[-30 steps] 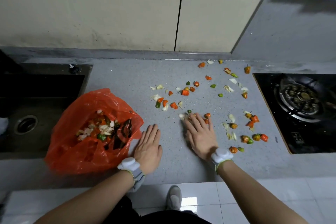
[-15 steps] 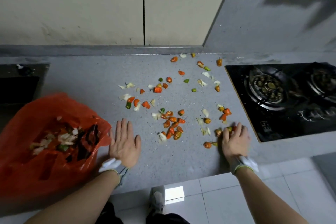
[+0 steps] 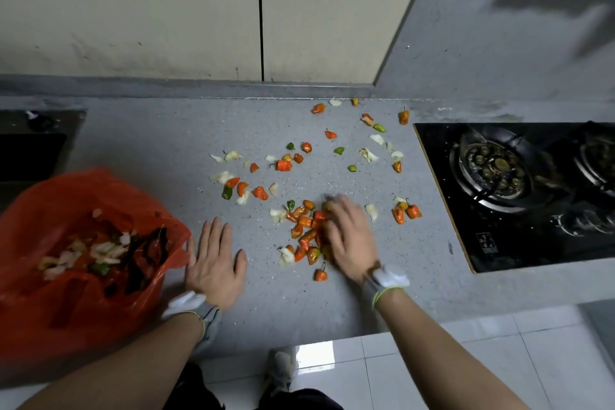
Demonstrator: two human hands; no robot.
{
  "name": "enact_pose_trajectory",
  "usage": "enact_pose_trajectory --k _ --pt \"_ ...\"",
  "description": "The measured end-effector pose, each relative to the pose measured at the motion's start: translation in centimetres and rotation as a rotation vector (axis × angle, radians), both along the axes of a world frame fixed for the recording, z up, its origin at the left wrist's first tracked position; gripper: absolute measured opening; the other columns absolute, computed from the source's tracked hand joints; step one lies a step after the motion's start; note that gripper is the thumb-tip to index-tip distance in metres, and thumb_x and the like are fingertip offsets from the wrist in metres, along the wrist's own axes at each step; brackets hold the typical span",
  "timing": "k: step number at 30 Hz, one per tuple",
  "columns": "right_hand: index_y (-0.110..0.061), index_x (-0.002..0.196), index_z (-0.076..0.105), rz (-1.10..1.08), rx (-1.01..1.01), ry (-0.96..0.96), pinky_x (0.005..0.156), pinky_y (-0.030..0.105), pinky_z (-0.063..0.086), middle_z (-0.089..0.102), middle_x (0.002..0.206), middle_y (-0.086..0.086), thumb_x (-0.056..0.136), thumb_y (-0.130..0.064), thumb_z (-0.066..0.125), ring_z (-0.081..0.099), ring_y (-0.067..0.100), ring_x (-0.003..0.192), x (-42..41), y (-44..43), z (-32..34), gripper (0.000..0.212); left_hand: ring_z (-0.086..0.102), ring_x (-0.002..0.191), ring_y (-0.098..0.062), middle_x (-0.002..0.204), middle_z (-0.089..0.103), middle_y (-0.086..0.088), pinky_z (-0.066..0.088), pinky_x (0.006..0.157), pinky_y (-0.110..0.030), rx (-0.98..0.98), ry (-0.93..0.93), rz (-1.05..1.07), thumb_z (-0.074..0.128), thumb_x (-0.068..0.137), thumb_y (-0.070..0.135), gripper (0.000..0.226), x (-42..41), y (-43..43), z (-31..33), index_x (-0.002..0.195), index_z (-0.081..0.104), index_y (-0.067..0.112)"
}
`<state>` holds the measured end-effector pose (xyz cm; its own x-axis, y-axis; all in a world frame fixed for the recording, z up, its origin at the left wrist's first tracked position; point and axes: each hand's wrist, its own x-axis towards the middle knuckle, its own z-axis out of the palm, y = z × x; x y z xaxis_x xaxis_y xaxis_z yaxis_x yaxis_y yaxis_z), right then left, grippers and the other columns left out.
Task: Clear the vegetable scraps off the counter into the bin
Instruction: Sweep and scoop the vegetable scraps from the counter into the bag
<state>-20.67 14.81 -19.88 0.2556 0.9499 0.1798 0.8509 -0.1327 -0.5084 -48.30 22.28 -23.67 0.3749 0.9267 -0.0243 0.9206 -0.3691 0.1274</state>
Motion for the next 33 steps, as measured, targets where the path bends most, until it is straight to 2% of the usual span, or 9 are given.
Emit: enact_pose_trajectory --k 2,6,12,17,22,25,27,30,33 --pt "-0.017 0.145 0.045 -0.206 -0.013 -0.060 0.119 0.050 0.025 0.039 0.154 0.009 0.102 -0.032 0.040 0.032 0.027 0.143 4.3 0.0 0.1 0.046 0.023 0.148 -0.030 0.158 0.031 -0.013 0.014 0.120 -0.052 -0.008 0.012 0.011 0.025 0.091 0.049 0.073 0.2 -0.1 0.0 0.149 0.036 0.006" --pt "-0.020 0.152 0.033 -0.591 -0.307 -0.035 0.123 0.052 0.012 0.022 0.163 0.012 0.102 -0.052 0.035 0.015 0.031 0.151 12.3 -1.8 0.2 0.059 0.026 0.147 -0.030 0.157 0.034 -0.013 0.016 0.119 -0.052 -0.014 0.005 0.032 0.026 0.090 0.048 0.073 0.5 -0.1 0.2 0.148 0.039 0.006" --pt "-0.030 0.147 0.035 -0.464 -0.328 0.026 0.123 0.054 0.011 0.024 0.161 0.006 0.094 -0.069 0.027 0.012 0.031 0.149 9.1 -1.0 -2.1 0.066 0.030 0.145 -0.030 0.155 0.038 -0.013 0.018 0.119 -0.053 -0.010 -0.015 0.046 0.031 0.087 0.047 0.072 0.5 -0.1 0.2 0.146 0.044 0.006" --pt "-0.031 0.147 0.034 -0.358 -0.231 0.189 0.114 0.056 0.034 0.021 0.159 -0.003 0.093 -0.070 0.034 0.026 0.024 0.143 2.0 0.3 -2.2 0.067 0.029 0.146 -0.030 0.155 0.037 -0.012 0.018 0.119 -0.052 -0.018 -0.004 0.046 0.030 0.088 0.047 0.072 0.6 -0.1 0.3 0.146 0.044 0.007" --pt "-0.026 0.150 0.039 0.006 -0.132 0.229 0.114 0.036 0.035 0.031 0.157 -0.004 0.100 -0.047 0.043 0.035 0.014 0.140 -1.9 0.8 -0.6 0.054 0.028 0.146 -0.029 0.156 0.035 -0.012 0.018 0.119 -0.052 -0.022 0.007 0.041 0.029 0.088 0.048 0.072 0.4 -0.2 0.4 0.146 0.043 0.007" --pt "-0.021 0.141 0.050 0.003 0.014 0.081 0.108 0.045 0.043 0.045 0.146 0.001 0.100 -0.036 0.042 0.043 0.017 0.131 -0.3 1.4 0.2 0.045 0.028 0.146 -0.029 0.156 0.035 -0.011 0.018 0.119 -0.052 -0.019 0.004 0.041 0.029 0.088 0.048 0.072 0.4 -0.1 0.3 0.147 0.043 0.008" --pt "-0.020 0.144 0.047 -0.188 -0.036 0.079 0.112 0.051 0.037 0.042 0.149 0.005 0.100 -0.035 0.044 0.039 0.023 0.135 1.7 2.3 0.0 0.047 0.027 0.147 -0.028 0.157 0.034 -0.011 0.017 0.119 -0.052 -0.024 0.005 0.041 0.028 0.089 0.048 0.072 0.4 -0.1 0.3 0.147 0.042 0.008" --pt "-0.021 0.148 0.037 -0.388 -0.240 0.083 0.120 0.048 0.022 0.032 0.156 0.008 0.097 -0.058 0.037 0.027 0.029 0.143 3.6 3.3 -0.3 0.063 0.028 0.146 -0.029 0.156 0.035 -0.012 0.017 0.119 -0.052 -0.020 0.004 0.035 0.029 0.089 0.048 0.072 0.3 -0.1 0.3 0.147 0.042 0.008" --pt "-0.026 0.155 0.022 -0.238 -0.322 0.117 0.124 0.049 0.008 0.013 0.165 0.003 0.094 -0.073 0.020 0.007 0.027 0.152 1.2 3.1 -0.6 0.077 0.027 0.146 -0.029 0.156 0.035 -0.012 0.018 0.119 -0.052 -0.021 -0.005 0.028 0.031 0.089 0.048 0.071 0.2 0.0 0.3 0.147 0.042 0.007"
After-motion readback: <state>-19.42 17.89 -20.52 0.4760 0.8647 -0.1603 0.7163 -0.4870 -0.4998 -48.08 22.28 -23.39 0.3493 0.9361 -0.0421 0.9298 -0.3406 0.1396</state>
